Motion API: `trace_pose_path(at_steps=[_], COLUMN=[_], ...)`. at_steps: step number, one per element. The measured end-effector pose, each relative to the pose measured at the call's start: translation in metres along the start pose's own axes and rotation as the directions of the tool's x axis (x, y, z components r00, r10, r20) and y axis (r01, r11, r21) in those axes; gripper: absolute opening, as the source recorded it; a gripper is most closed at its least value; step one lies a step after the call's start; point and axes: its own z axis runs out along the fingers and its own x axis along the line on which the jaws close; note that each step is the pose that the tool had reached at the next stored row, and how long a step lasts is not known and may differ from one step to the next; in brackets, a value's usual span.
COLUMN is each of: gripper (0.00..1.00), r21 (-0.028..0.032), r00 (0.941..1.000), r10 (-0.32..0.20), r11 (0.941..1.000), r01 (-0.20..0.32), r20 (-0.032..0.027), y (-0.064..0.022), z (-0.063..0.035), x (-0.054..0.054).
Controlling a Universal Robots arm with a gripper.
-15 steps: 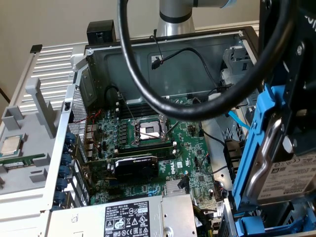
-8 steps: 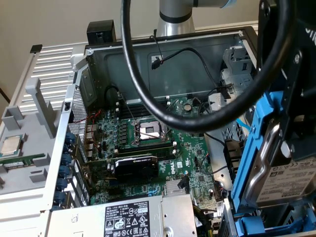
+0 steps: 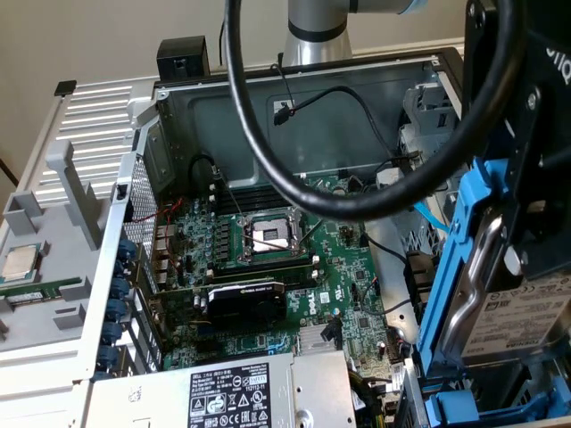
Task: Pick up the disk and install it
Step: 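Insert the disk into the insertion slot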
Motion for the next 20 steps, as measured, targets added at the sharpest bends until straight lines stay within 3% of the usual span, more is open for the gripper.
trace_pose_path(at_steps=[20], gripper=[0.37], r21=[-0.004], r00=[0.9997], r10=[-0.023], r11=[0.9997], r01=[0.023], r20=[-0.0001], y=[-0.0008], z=[0.0046], x=[-0.0044])
